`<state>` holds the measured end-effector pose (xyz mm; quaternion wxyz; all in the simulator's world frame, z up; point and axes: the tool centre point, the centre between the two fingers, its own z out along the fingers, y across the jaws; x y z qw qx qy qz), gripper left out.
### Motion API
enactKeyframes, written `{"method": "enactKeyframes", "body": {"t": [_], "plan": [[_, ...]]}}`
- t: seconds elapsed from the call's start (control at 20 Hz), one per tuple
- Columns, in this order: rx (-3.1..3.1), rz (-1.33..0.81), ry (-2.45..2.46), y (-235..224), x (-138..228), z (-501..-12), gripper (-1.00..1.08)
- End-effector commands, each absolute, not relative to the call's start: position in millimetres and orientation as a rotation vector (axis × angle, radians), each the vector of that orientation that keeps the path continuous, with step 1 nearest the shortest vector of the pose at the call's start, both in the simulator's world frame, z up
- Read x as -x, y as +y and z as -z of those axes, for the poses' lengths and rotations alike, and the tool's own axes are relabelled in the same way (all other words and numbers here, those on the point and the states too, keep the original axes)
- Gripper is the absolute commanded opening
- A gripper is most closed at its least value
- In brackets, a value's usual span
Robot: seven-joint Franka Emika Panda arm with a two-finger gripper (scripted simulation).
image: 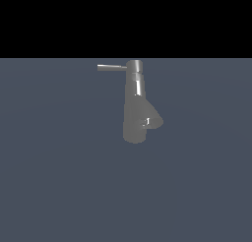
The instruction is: Turn on the faucet by rotating a designated handle.
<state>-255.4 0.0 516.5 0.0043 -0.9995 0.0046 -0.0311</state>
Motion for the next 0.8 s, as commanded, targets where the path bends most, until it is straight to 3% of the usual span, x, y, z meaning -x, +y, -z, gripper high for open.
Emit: {"method": "enactKeyframes", "body": {"t": [0.0, 0.75], "plan": [[3.131, 0.097, 0.014, 0, 255, -517, -1.00], [3.131, 0.082, 0.220, 4, 219, -513, -1.00]]}}
